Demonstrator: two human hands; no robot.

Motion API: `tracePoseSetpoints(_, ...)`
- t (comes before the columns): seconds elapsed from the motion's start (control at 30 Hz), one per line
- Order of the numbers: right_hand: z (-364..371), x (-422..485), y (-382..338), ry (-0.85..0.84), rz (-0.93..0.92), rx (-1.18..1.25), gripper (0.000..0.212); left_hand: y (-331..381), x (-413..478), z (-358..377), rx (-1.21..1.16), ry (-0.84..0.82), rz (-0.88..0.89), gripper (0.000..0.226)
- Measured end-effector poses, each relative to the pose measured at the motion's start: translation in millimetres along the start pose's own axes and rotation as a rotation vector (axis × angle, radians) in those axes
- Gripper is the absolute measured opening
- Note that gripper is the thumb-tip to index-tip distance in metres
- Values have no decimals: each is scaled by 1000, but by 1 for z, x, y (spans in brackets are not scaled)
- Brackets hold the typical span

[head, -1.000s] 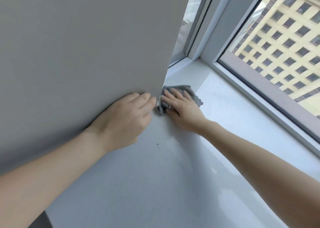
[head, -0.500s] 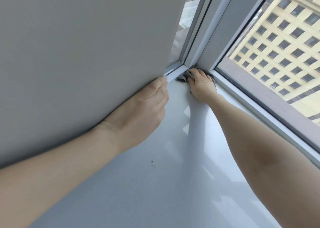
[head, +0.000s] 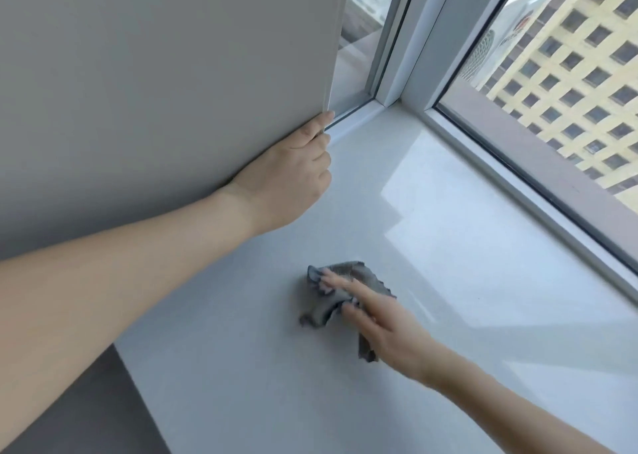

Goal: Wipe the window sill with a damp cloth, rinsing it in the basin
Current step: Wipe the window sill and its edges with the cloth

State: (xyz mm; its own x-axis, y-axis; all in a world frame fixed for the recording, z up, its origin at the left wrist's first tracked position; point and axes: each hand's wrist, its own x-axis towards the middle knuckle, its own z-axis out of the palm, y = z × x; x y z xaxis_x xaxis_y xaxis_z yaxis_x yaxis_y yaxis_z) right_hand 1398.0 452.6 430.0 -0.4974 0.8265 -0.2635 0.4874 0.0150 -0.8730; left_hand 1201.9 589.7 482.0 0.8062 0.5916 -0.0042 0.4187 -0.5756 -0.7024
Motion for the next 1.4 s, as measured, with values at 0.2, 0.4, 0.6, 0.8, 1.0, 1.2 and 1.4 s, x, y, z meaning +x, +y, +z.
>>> tracePoseSetpoints(0.2, -82, -31, -20, 187, 415, 784, 43, -2, -1, 0, 38, 28, 35, 58)
tracePoseSetpoints(0.4, -87, -46, 20, 743, 291, -629, 51, -2, -3, -1, -8, 93, 30, 61)
tracePoseSetpoints(0.6, -32, -9, 60, 326, 95, -932, 64, 1, -4, 3, -1, 65, 28, 54)
tracePoseSetpoints(0.8, -83, 107, 65, 513, 453, -850, 64, -1, 0, 4, -73, 182, -18, 46)
tracePoseSetpoints(1.0, 45, 8, 29, -74, -368, -996, 56, -2, -2, 1, -206, 165, -29, 42)
tracePoseSetpoints(1.2, -103, 98, 78, 364, 80, -972, 64, -1, 1, 3, -241, 161, -35, 40)
tracePoseSetpoints(1.4, -59, 163, 44, 372, 10, -946, 59, -2, 19, 5, -275, 264, -9, 34)
